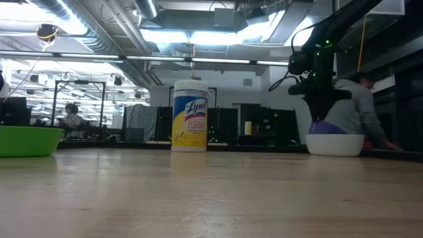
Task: Nest bowls inside each other
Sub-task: Stack the blue bowl on the light blue bowl
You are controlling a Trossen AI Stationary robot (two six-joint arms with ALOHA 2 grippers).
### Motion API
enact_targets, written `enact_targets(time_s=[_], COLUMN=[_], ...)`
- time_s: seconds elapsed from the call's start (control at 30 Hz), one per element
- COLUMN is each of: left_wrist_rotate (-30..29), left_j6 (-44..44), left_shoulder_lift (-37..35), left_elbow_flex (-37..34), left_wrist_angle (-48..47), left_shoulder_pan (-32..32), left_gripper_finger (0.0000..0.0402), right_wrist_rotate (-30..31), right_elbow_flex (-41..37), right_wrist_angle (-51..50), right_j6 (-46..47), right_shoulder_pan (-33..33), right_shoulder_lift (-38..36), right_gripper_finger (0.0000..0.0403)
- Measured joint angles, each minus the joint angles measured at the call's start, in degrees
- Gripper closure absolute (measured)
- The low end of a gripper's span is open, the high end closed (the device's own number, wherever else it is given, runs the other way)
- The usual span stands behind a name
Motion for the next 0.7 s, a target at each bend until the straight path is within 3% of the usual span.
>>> enact_targets(time_s=[0.17,0.33,0.5,0.7], left_wrist_rotate=[0.03,0.03,0.78,1.65], left_j6=[0.0,0.0,0.01,-0.05], left_shoulder_lift=[-0.19,-0.22,-0.23,-0.21], left_elbow_flex=[0.0,0.0,0.0,0.0], left_wrist_angle=[-0.29,-2.02,-2.69,-2.58], left_shoulder_pan=[0.0,0.0,0.0,0.0], left_gripper_finger=[0.0208,0.0208,0.0208,0.0208], right_wrist_rotate=[-3.45,-4.58,3.34,-2.49], right_elbow_flex=[0.0,-0.02,-0.04,-0.04], right_wrist_angle=[-1.57,-5.72,-4.16,-2.22], right_j6=[0.27,0.0,-0.73,-0.12], right_shoulder_pan=[-0.97,1.6,4.94,3.14], right_shoulder_lift=[-1.36,-5.74,-10.95,-9.66], right_gripper_finger=[0.0232,0.0205,0.0227,0.0279])
